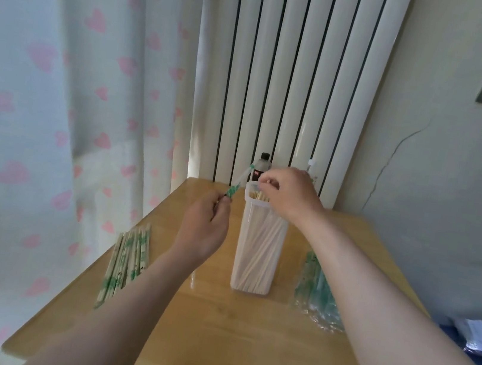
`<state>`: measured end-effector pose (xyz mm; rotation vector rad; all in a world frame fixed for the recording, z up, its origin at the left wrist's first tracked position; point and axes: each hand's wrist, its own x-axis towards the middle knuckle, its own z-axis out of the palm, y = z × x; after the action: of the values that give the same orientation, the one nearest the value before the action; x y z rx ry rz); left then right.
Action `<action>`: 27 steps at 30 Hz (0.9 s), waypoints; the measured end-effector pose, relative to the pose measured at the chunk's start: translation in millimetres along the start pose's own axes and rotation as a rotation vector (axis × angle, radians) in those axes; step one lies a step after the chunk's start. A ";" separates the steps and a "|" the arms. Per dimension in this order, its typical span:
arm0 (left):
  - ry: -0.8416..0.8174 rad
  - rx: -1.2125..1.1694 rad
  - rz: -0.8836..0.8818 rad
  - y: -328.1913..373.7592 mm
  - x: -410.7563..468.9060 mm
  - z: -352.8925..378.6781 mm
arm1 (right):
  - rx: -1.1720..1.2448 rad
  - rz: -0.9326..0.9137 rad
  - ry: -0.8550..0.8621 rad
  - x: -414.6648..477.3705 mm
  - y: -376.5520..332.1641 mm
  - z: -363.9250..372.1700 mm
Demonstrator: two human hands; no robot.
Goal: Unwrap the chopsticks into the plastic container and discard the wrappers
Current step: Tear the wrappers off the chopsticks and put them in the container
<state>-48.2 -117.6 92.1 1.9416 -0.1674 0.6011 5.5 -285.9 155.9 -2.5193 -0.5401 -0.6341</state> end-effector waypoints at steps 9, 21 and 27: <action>-0.054 -0.047 -0.028 -20.2 1.8 12.6 | 0.010 0.325 -0.286 18.8 5.4 10.4; -0.169 -0.076 -0.028 -9.1 -8.1 24.8 | 0.251 0.240 -0.016 -0.8 15.2 14.3; -0.322 -0.109 -0.009 11.9 -25.0 54.2 | 0.351 0.339 0.510 -32.5 51.2 -17.0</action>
<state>-56.2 -174.5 72.1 1.9204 -0.3850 0.2639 -2.2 -344.5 134.0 -1.9525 -0.0294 -0.9137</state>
